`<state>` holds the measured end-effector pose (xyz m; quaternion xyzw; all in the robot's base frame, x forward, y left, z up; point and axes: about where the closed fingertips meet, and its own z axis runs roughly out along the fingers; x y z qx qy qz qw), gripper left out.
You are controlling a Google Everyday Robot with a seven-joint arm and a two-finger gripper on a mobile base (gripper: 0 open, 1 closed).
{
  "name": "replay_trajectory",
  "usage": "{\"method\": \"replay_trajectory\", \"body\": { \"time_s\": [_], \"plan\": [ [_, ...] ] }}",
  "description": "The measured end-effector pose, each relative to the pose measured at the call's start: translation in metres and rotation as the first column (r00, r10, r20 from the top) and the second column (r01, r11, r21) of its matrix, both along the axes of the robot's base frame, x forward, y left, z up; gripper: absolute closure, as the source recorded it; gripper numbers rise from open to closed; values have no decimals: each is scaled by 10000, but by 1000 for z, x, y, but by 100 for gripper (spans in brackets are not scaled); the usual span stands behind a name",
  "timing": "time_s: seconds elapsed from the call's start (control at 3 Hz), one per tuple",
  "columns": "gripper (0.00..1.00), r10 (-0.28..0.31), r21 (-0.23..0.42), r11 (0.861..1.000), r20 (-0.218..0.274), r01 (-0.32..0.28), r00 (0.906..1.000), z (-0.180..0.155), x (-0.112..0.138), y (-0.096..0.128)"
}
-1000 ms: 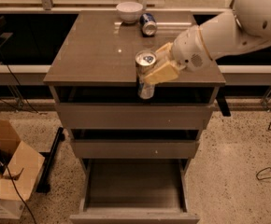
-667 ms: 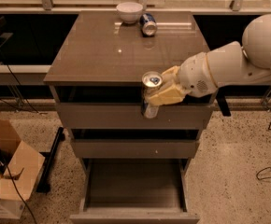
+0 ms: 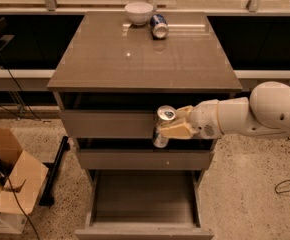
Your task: Place redbull can into bottom drawer
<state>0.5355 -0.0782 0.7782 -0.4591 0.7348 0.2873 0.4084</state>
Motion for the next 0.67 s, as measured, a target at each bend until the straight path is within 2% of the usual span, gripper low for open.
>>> {"method": "replay_trajectory", "body": {
  "time_s": [0.33,0.67],
  "plan": [
    [100,25,-25,10000,2,-25,10000,0,0,1],
    [100,-215,-393,9990,-106,210,9997,-28,-9,-6]
  ]
}}
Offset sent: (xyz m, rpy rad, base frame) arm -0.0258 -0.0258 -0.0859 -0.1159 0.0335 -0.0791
